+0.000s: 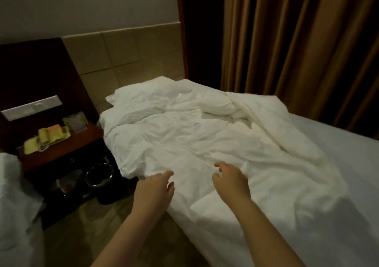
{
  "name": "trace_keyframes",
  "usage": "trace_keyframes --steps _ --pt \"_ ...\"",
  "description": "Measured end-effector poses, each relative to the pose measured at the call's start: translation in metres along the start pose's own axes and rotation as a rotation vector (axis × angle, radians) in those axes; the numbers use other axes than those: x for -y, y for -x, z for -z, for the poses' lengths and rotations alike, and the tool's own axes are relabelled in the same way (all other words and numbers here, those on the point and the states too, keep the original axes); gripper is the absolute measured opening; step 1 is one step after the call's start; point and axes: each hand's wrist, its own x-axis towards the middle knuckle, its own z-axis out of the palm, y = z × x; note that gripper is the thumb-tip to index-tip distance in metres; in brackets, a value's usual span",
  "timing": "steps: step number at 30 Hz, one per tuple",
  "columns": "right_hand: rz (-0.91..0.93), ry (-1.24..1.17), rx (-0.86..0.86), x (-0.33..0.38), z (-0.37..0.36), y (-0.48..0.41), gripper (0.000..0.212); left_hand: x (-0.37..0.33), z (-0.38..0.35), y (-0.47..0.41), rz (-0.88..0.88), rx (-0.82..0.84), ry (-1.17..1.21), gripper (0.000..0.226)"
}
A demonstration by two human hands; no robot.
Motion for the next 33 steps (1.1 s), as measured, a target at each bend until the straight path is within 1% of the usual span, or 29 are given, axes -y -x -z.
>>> trace_keyframes --steps 3,7,10,12,13,15,16,17,18,19,20,21,22,23,24,26,29,30,31,32,33 --pt "0.102 0.007 0.079 0.047 -0.017 -0.091 0.045 0.032 0.006 -0.079 0.092 -0.062 0.027 0.041" --pt "0.2 0.042 0.126 0.104 -0.053 -0.182 0.046 0.084 -0.007 -0.163 0.149 -0.042 -0.02 0.044" --pt "0.193 0.113 0.138 0.124 -0.1 -0.253 0.047 0.136 -0.042 -0.236 0.111 0.022 -0.086 0.046" --pt "0.142 0.178 0.191 0.129 -0.143 -0.302 0.053 0.175 -0.075 -0.29 0.058 0.123 -0.137 0.051" --pt "0.097 0.2 0.263 0.131 -0.169 -0.326 0.061 0.196 -0.095 -0.316 0.033 0.187 -0.159 0.055" --pt "-0.033 0.168 0.476 0.136 -0.228 -0.365 0.088 0.24 -0.133 -0.367 0.002 0.3 -0.21 0.064" --pt "-0.103 0.147 0.615 0.14 -0.257 -0.376 0.102 0.262 -0.148 -0.388 -0.003 0.351 -0.214 0.067" --pt "-0.155 0.165 0.764 0.143 -0.285 -0.378 0.111 0.282 -0.159 -0.402 -0.01 0.415 -0.219 0.07" --pt "-0.188 0.214 0.873 0.147 -0.309 -0.378 0.114 0.298 -0.168 -0.415 -0.021 0.461 -0.223 0.073" --pt "-0.206 0.295 0.923 0.15 -0.327 -0.375 0.107 0.312 -0.176 -0.425 -0.03 0.491 -0.23 0.074" --pt "-0.191 0.379 0.902 0.153 -0.34 -0.37 0.088 0.322 -0.182 -0.432 -0.041 0.535 -0.227 0.076" --pt "-0.132 0.444 0.813 0.155 -0.348 -0.369 0.062 0.328 -0.186 -0.437 -0.057 0.588 -0.21 0.077" --pt "-0.088 0.482 0.725 0.158 -0.35 -0.373 0.041 0.331 -0.191 -0.442 -0.087 0.639 -0.192 0.078" --pt "-0.068 0.494 0.674 0.159 -0.349 -0.381 0.032 0.332 -0.199 -0.446 -0.139 0.687 -0.168 0.08" --pt "-0.081 0.478 0.645 0.16 -0.344 -0.39 0.031 0.328 -0.204 -0.447 -0.197 0.727 -0.143 0.084" --pt "-0.171 0.399 0.574 0.159 -0.33 -0.416 0.027 0.314 -0.21 -0.45 -0.303 0.757 -0.103 0.093" --pt "-0.231 0.348 0.416 0.164 -0.285 -0.457 0.023 0.284 -0.214 -0.466 -0.377 0.794 0.013 0.103" --pt "-0.253 0.322 0.359 0.166 -0.265 -0.469 0.023 0.271 -0.209 -0.473 -0.41 0.764 0.044 0.102" --pt "-0.277 0.297 0.291 0.168 -0.243 -0.481 0.023 0.256 -0.202 -0.484 -0.454 0.656 0.108 0.096" --pt "-0.301 0.281 0.205 0.171 -0.217 -0.492 0.022 0.24 -0.189 -0.498 -0.475 0.503 0.201 0.083" --pt "-0.336 0.262 0.094 0.174 -0.188 -0.503 0.021 0.223 -0.172 -0.515 -0.46 0.362 0.331 0.073"
